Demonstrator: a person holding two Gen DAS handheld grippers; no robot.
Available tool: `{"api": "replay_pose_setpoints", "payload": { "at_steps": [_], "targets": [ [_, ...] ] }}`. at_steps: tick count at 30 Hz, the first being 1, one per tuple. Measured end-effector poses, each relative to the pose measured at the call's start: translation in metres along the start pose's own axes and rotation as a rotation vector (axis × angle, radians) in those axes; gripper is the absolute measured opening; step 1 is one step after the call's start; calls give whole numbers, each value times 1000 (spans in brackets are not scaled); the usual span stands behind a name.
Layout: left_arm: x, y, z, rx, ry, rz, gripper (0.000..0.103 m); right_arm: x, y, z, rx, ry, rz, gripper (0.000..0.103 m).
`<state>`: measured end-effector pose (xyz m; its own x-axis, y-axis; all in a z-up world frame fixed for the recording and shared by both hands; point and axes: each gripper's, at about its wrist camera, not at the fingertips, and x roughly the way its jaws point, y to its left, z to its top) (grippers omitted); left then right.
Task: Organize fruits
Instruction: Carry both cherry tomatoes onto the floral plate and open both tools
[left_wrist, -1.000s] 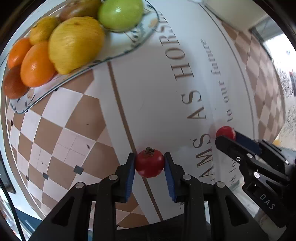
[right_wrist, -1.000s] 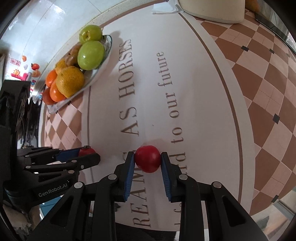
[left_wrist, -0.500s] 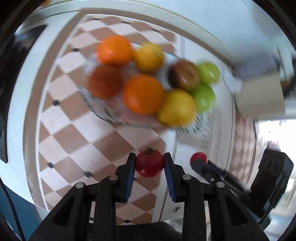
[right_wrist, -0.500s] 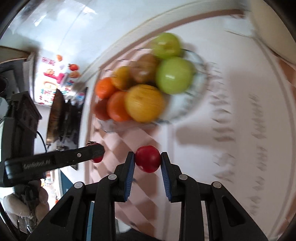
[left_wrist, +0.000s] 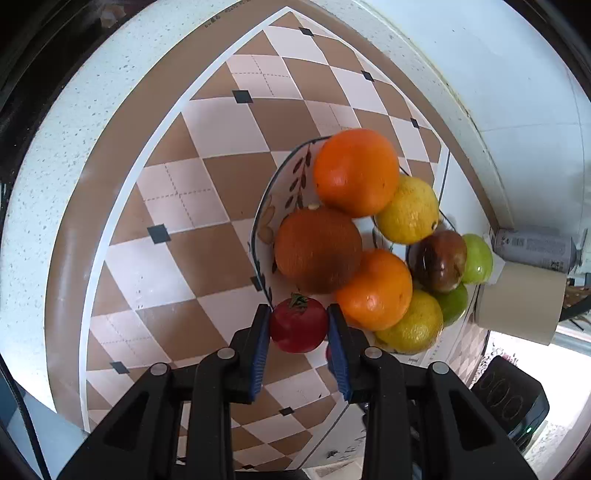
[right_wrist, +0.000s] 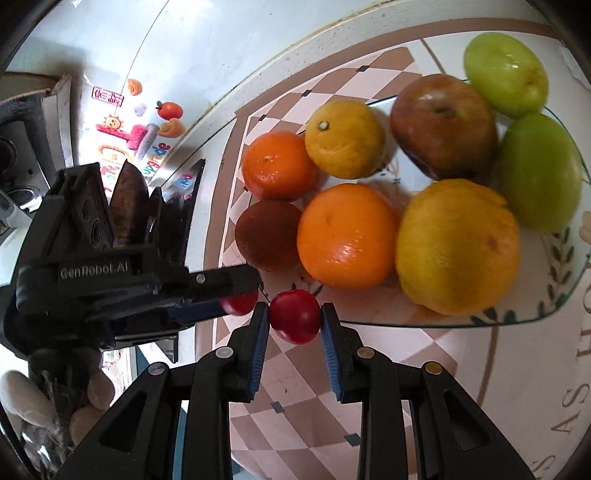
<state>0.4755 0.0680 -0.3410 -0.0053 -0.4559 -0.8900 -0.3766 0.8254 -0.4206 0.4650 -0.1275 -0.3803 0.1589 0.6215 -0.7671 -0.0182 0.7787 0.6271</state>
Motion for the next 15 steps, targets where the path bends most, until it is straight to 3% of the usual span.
{"api": "replay_pose_setpoints", "payload": {
  "at_steps": [5, 7, 9, 15],
  "targets": [
    [6, 2, 5, -21, 10, -6, 29, 6, -3, 3, 25, 18, -3, 31],
    [7, 5, 7, -34, 19, -10, 30, 6, -5, 5, 42, 16, 1, 36],
    [8, 8, 8, -49, 25, -23, 32, 3, -5, 6, 48, 6, -4, 52],
    [6, 3, 6, -27, 5, 21, 34, -9, -3, 4, 47, 18, -42, 55]
  ]
}}
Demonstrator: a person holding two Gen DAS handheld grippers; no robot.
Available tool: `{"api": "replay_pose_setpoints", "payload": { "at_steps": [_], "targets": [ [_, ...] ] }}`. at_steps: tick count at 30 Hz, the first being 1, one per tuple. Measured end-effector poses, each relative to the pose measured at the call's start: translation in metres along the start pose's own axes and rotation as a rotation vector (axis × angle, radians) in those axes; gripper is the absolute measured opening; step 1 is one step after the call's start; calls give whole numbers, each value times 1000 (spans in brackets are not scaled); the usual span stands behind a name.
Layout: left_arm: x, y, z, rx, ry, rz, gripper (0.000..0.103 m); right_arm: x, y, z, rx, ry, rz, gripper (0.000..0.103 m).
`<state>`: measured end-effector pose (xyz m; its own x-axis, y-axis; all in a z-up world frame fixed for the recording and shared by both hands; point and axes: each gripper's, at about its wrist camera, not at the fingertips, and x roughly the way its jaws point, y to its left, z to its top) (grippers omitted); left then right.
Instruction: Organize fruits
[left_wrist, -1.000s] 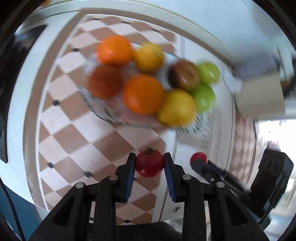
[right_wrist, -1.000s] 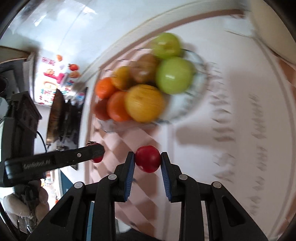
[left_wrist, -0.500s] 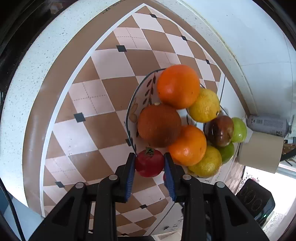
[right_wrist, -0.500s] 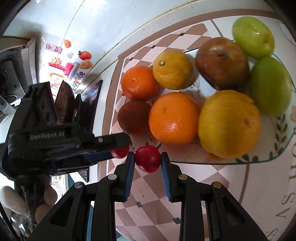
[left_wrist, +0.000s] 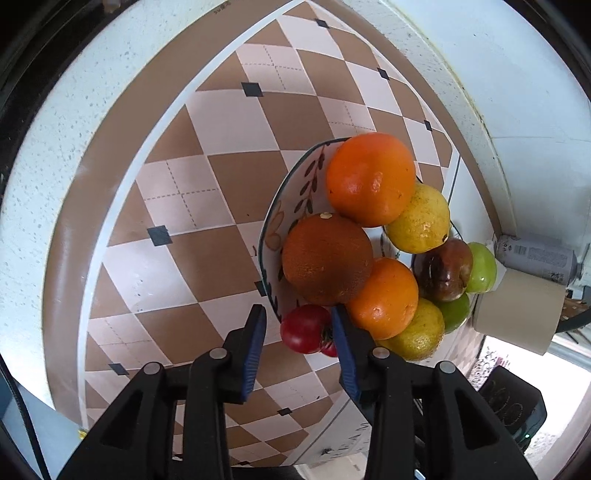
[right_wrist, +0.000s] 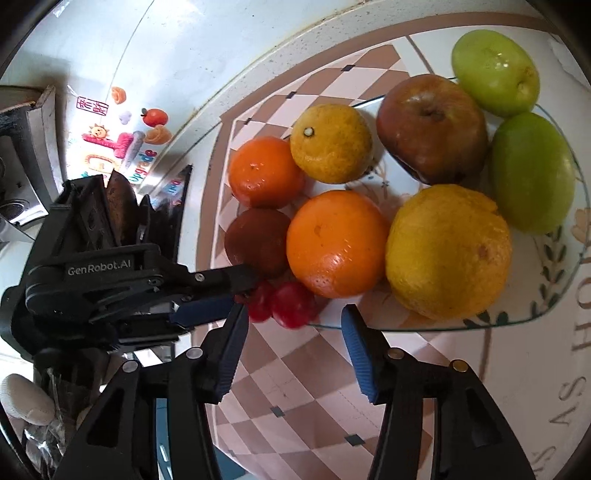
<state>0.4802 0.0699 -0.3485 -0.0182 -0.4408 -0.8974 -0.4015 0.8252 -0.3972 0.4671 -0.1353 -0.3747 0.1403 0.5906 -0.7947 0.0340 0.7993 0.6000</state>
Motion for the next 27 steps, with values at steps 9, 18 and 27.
{"api": "replay_pose_setpoints", "payload": {
  "at_steps": [9, 18, 27],
  "targets": [
    [-24, -15, -33, 187, -120, 210, 53, -69, -9, -23, -41, -53, -180, 76],
    [-48, -26, -83, 297, -266, 350, 97, -119, -11, -23, -109, -135, -430, 94],
    [-76, -45, -136, 371, -407, 418, 97, -154, 11, -46, -164, -206, -479, 95]
  ]
}}
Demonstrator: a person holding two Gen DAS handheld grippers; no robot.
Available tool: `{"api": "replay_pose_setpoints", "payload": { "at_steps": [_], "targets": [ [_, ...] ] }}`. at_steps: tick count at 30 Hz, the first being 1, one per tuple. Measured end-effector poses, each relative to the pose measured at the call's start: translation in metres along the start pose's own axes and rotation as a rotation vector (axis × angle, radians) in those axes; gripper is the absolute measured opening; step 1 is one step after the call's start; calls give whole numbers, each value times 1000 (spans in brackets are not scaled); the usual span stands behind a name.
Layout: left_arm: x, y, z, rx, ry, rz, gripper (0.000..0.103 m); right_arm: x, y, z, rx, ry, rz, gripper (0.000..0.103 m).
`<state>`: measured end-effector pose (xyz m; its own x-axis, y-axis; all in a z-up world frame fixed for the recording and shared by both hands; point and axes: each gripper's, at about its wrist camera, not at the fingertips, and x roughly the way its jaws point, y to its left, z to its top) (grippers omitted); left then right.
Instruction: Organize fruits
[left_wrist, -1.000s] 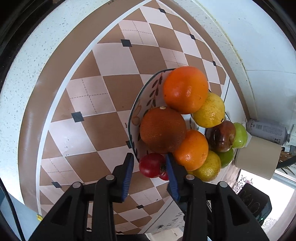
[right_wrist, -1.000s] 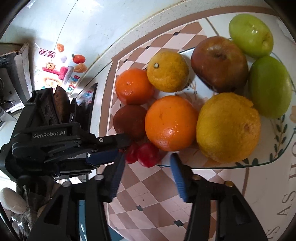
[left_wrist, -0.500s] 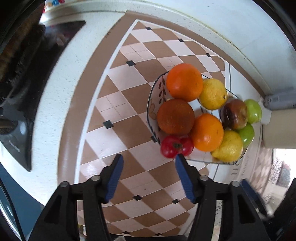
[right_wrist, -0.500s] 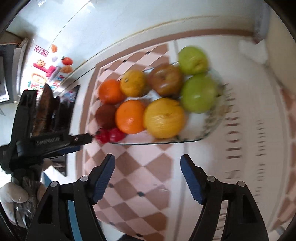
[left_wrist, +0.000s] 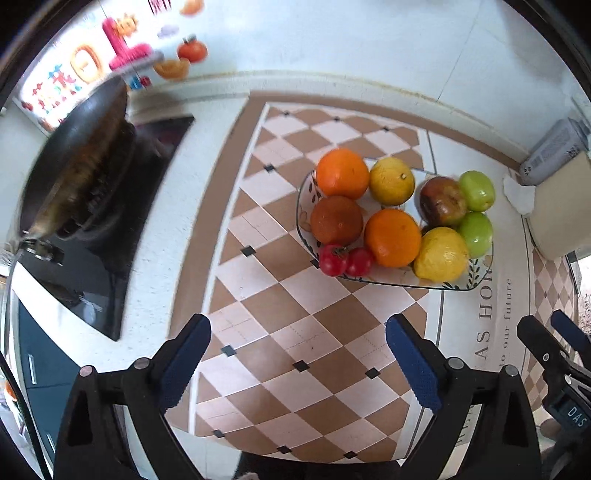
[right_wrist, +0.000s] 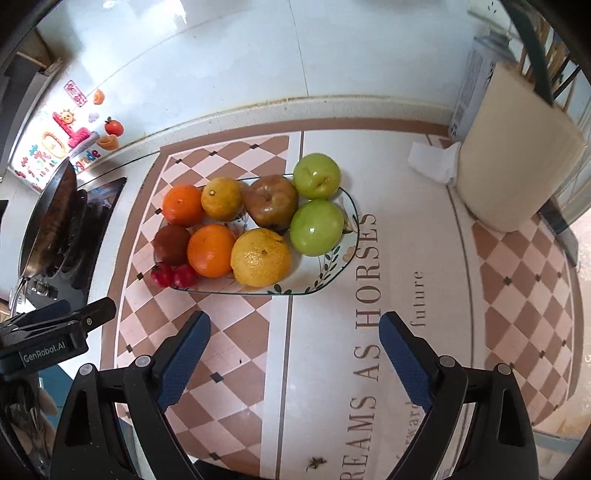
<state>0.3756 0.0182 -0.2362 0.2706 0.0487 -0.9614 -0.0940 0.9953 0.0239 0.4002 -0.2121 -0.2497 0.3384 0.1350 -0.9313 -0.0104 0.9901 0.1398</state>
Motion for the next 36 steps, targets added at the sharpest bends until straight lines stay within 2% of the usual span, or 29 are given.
{"api": "replay_pose_setpoints", "payload": {
  "at_steps": [8, 25, 36],
  "targets": [
    [-60, 8, -30, 43, -125, -19, 97, -70, 13, -33, 15, -111, -31, 95],
    [-194, 45, -125, 120, -333, -101, 97, -235, 63, -149, 28, -322, -69, 99],
    [-238, 54, -169, 98, -417, -96, 97, -298, 75, -187, -32, -391, -57, 99]
  ]
}}
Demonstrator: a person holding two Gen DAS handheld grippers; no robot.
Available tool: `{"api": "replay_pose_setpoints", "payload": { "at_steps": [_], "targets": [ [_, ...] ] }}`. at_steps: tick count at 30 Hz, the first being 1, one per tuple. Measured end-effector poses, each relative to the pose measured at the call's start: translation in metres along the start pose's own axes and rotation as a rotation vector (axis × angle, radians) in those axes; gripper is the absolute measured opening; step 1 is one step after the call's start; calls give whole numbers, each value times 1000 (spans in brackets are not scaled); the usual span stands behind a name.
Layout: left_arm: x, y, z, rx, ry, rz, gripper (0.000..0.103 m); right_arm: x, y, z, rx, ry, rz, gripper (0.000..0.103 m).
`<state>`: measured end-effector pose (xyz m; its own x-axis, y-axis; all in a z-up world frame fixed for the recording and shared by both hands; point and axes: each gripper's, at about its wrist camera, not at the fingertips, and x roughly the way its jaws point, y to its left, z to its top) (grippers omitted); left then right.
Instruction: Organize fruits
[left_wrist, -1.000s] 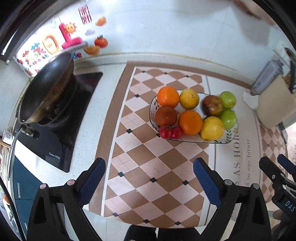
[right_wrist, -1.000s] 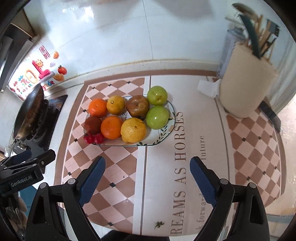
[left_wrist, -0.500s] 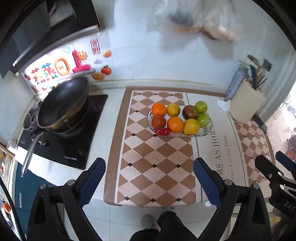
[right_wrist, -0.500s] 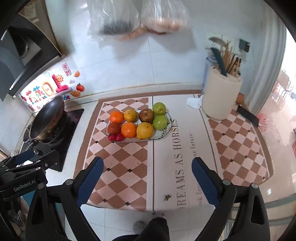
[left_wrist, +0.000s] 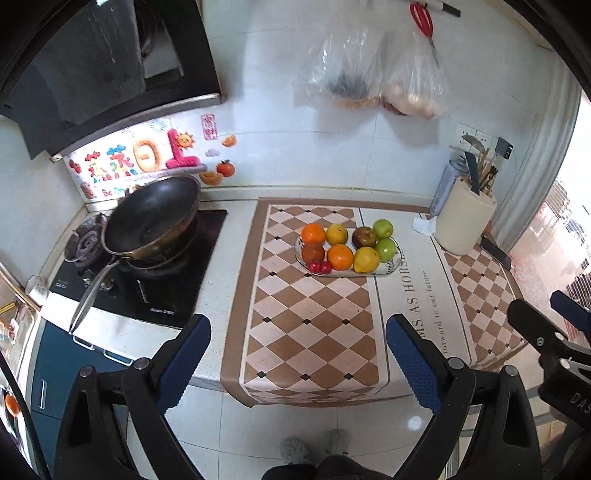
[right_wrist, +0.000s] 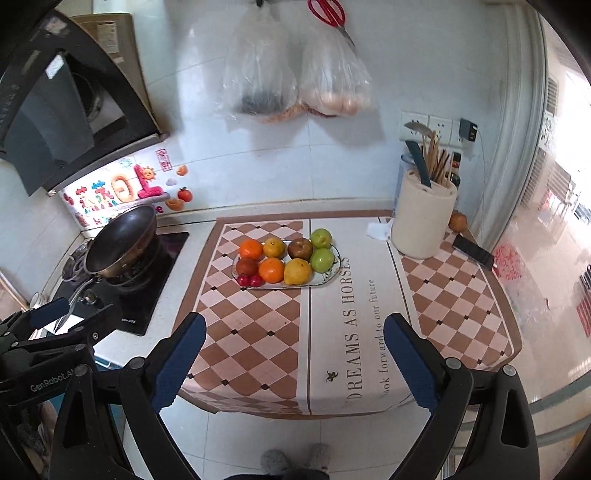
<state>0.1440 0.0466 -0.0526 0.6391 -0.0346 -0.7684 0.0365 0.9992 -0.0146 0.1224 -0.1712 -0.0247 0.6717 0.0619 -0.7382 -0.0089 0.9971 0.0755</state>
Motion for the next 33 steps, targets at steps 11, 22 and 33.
{"api": "replay_pose_setpoints", "payload": {
  "at_steps": [11, 22, 33],
  "targets": [
    [-15, -6, -10, -25, -13, 19, 97, -14, -13, 0, -4, -13, 27, 100],
    [2, -11, 0, -44, 9, 25, 97, 11, -22, 10, 2, 13, 34, 100],
    [51, -13, 23, -36, 33, 60, 101, 79, -32, 30, 12, 34, -3, 100]
  ]
}}
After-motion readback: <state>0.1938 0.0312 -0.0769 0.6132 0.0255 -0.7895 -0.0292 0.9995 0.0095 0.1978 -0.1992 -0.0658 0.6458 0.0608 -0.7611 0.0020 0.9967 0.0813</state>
